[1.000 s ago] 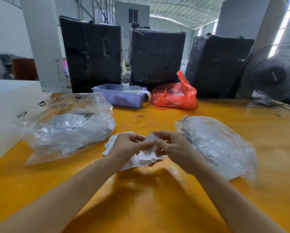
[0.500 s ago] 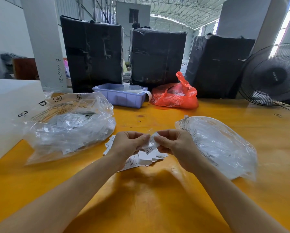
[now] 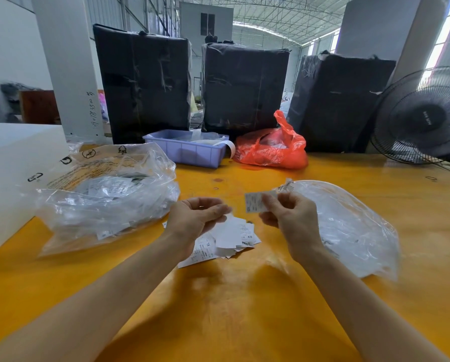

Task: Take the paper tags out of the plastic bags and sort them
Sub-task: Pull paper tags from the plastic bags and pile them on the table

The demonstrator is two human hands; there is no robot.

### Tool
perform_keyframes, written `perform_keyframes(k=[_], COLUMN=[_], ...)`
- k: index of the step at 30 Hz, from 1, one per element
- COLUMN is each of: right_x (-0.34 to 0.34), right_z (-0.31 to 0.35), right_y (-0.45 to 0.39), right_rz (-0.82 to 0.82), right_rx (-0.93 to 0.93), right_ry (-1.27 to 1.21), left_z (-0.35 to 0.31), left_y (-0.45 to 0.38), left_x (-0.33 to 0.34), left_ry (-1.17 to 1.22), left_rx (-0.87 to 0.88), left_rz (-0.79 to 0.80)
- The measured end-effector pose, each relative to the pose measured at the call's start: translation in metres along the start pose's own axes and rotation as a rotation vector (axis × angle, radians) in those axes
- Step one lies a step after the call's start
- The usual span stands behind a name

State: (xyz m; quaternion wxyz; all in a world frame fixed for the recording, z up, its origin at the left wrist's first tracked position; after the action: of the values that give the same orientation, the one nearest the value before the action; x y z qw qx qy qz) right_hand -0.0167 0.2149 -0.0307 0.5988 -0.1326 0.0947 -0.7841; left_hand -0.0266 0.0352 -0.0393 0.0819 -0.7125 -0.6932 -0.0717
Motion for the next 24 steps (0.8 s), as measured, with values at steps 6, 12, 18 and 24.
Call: perform_keyframes(k=[6, 12, 18, 24], right_x=[0.003, 0.014, 0.014, 0.014], right_z=[0.007, 0.009, 0.006, 0.003], right_y=[0.004, 0.011, 0.010, 0.009], right_rz=[0.052, 0.203, 0.190, 0.164], right_rx=[-0.044, -0.144, -0.222, -0.276], right_ry=[-0.068, 0.105, 0.255, 0.367], left_z=[0.002, 0.002, 0.005, 0.006], left_y=[0.003, 0.002, 0.000, -0.001], left_x=[0.003, 0.002, 0.001, 0.003], left_ry=[-0.091, -0.145, -0.204, -0.274], left_rx=[0.037, 0.073, 0.110, 0.181], left_rz=[0.006, -0.002, 0.001, 0.001])
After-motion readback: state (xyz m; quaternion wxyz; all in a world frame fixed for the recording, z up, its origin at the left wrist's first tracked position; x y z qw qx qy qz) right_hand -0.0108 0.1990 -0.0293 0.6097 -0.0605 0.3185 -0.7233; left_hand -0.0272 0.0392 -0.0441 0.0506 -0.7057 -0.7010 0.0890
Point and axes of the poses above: each hand's wrist, its own y-axis away from the middle knuckle, its own x-axis out of the palm, z = x × y, the point moved 3 cm from there along -y, towards the middle knuckle, and after that the axes turned 3 degrees about -y, right-handed, at the moved point
